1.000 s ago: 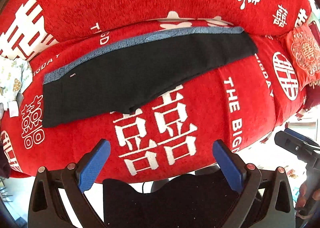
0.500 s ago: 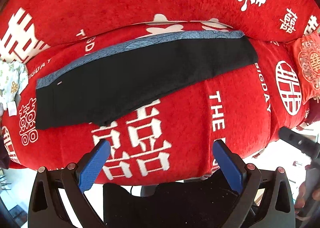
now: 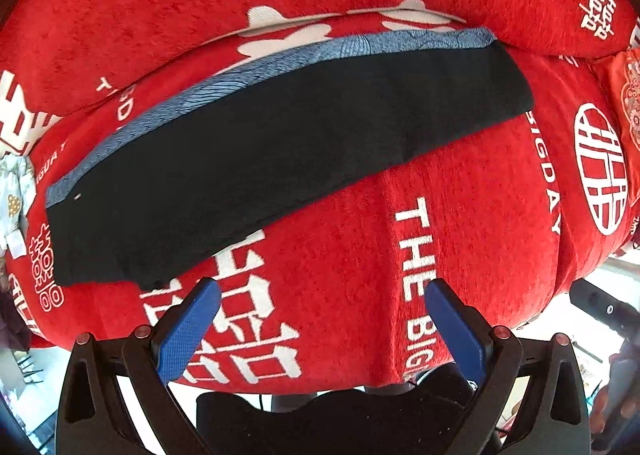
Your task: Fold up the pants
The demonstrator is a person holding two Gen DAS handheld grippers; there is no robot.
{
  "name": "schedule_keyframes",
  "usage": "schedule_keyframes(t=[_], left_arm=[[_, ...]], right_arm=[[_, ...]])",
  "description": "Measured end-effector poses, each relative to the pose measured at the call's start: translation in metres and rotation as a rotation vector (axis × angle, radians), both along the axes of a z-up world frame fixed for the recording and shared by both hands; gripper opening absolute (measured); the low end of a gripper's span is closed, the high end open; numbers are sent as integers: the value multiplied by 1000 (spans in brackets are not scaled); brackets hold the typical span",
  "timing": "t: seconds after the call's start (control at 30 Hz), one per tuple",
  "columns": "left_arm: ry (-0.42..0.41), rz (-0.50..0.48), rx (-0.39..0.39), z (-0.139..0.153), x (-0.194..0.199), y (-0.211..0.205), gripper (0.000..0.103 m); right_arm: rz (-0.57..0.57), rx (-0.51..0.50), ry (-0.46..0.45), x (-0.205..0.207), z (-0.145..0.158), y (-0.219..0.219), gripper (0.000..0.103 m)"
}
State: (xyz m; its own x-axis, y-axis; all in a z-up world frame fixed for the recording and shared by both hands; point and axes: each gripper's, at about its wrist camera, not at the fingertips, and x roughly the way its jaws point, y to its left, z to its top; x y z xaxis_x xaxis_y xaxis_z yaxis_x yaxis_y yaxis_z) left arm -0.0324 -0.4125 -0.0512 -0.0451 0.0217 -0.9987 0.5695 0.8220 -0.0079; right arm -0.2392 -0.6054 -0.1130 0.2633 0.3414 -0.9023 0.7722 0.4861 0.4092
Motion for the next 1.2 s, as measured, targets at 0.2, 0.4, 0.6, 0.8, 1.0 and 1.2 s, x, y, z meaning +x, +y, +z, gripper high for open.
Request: schedule_keyframes(t=[0.2, 0.4, 0.6, 0.8, 1.0, 1.2], left_arm=[[15, 8, 26, -28, 6, -10, 102], [2, 20, 28, -48, 16, -18, 102], [-67, 46, 23, -64, 37, -25, 102], [-108, 111, -31, -70, 57, -28, 102], [-161, 110, -26, -71, 64, -35, 102], [-164, 144, -23, -78, 79, -33, 102]], right_arm=[[-48, 73, -101, 7, -27, -5, 103], [21, 92, -147, 34, -44, -16, 103], [-7, -66, -201, 70, -45, -63, 103], [-144, -106, -184, 98, -81, -123, 72], [-188, -43, -238, 109, -95, -135, 6], [-3, -145, -155, 111, -68, -128, 33]])
